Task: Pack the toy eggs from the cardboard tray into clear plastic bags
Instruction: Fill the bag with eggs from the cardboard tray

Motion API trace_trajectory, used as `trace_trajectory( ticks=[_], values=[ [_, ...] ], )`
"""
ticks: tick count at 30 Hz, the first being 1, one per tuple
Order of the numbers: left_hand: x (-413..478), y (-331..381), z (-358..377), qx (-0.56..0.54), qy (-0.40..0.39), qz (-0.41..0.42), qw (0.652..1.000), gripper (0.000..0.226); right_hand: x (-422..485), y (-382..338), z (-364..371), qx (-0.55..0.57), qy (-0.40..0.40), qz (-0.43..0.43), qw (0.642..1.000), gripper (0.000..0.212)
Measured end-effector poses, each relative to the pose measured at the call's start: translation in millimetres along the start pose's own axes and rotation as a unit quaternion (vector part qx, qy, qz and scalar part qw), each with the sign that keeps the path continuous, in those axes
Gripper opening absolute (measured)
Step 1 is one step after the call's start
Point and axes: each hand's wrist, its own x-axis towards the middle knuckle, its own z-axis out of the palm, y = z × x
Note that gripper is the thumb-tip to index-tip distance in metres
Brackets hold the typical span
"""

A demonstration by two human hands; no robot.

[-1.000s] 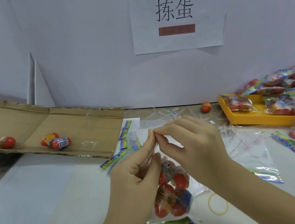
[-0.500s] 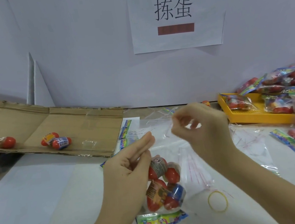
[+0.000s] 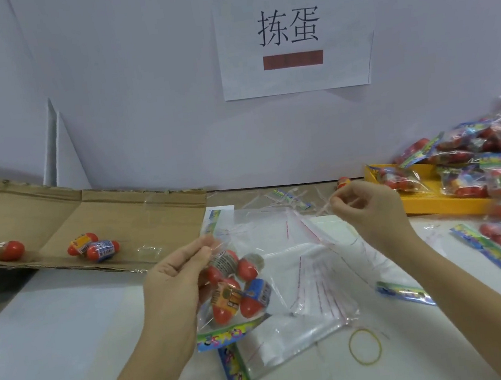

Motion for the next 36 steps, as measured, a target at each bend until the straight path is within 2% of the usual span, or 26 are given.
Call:
trace_trajectory(
  ticks=[3, 5, 6, 8, 9, 11, 13, 16, 17, 18, 19, 20, 21, 22, 23, 25, 27, 30, 31, 36],
  values=[
    [3.2, 0.0, -3.5, -0.017, 0.018, -0.007, 1.000, 0.027, -4.0, 13.8, 3.7, -0.016, -0.013, 0.029, 0.999, 0.012],
    [5.0, 0.9, -6.2, -0.036, 0.028, -0.009, 0.999, 0.022, -5.2, 20.3, 1.7, -0.080, -0.043, 0.036, 0.995, 0.006],
    [5.5, 1.2, -7.0, -0.045, 0.030, -0.011, 0.998, 0.021, -4.0, 22.4, -1.1, -0.160, -0.085, 0.032, 0.983, 0.005],
    [6.0, 1.2, -7.4, -0.055, 0.029, -0.013, 0.998, 0.019, 0.9, 22.0, -7.7, -0.325, -0.198, 0.013, 0.924, 0.015],
    [6.3, 0.9, -7.2, -0.056, 0.028, -0.014, 0.998, 0.019, 4.2, 19.6, -12.0, -0.361, -0.250, 0.008, 0.898, 0.020],
    [7.0, 0.3, -7.5, -0.058, 0.031, -0.015, 0.998, 0.019, 12.7, 12.5, -20.8, -0.372, -0.313, 0.017, 0.874, 0.034],
    [7.7, 0.2, -8.5, -0.063, 0.034, -0.014, 0.997, 0.019, 20.0, 5.4, -32.0, -0.398, -0.324, 0.042, 0.857, 0.040],
    [6.9, 1.7, -8.0, -0.072, 0.030, -0.011, 0.997, 0.019, 27.9, -2.9, -51.8, -0.511, -0.309, 0.041, 0.802, 0.023],
    [6.2, 2.6, -7.0, -0.075, 0.026, -0.009, 0.997, 0.019, 30.1, -4.6, -58.0, -0.525, -0.286, 0.031, 0.801, 0.021],
    [4.5, 3.4, -5.7, -0.078, 0.021, -0.007, 0.997, 0.020, 30.9, -7.1, -62.2, -0.490, -0.254, 0.014, 0.834, 0.021],
    [2.3, 4.4, -3.5, -0.082, 0.012, -0.006, 0.997, 0.019, 29.9, -10.9, -62.9, -0.394, -0.218, 0.004, 0.893, 0.022],
    [-0.7, 5.4, -1.0, -0.087, 0.001, -0.003, 0.996, 0.019, 26.8, -17.5, -59.1, -0.238, -0.182, 0.017, 0.954, 0.028],
    [-3.9, 6.3, 1.4, -0.092, -0.012, 0.002, 0.996, 0.017, 21.2, -29.2, -52.5, -0.052, -0.158, 0.052, 0.985, 0.037],
    [-7.4, 7.2, 4.0, -0.095, -0.027, 0.008, 0.995, 0.017, 13.6, -42.6, -43.5, 0.108, -0.167, 0.095, 0.975, 0.048],
    [-10.9, 8.2, 6.3, -0.097, -0.042, 0.015, 0.994, 0.019, 4.2, -51.0, -33.4, 0.206, -0.204, 0.133, 0.948, 0.060],
    [-15.4, 9.9, 9.7, -0.098, -0.060, 0.025, 0.993, 0.027, -11.6, -61.6, -10.5, 0.242, -0.309, 0.186, 0.901, 0.074],
    [-17.3, 10.9, 10.6, -0.097, -0.070, 0.030, 0.992, 0.029, -25.7, -68.1, 10.0, 0.228, -0.383, 0.195, 0.874, 0.067],
    [-17.9, 11.2, 10.4, -0.093, -0.083, 0.035, 0.992, 0.030, -38.0, -69.0, 25.7, 0.289, -0.366, 0.195, 0.863, 0.032],
    [-17.8, 10.8, 10.5, -0.096, -0.086, 0.034, 0.991, 0.030, -39.3, -70.0, 27.3, 0.309, -0.353, 0.195, 0.861, 0.027],
    [-14.3, 7.0, 10.2, -0.112, -0.082, -0.005, 0.990, 0.022, -36.4, -69.7, 24.0, 0.353, -0.306, 0.214, 0.858, 0.030]
  ],
)
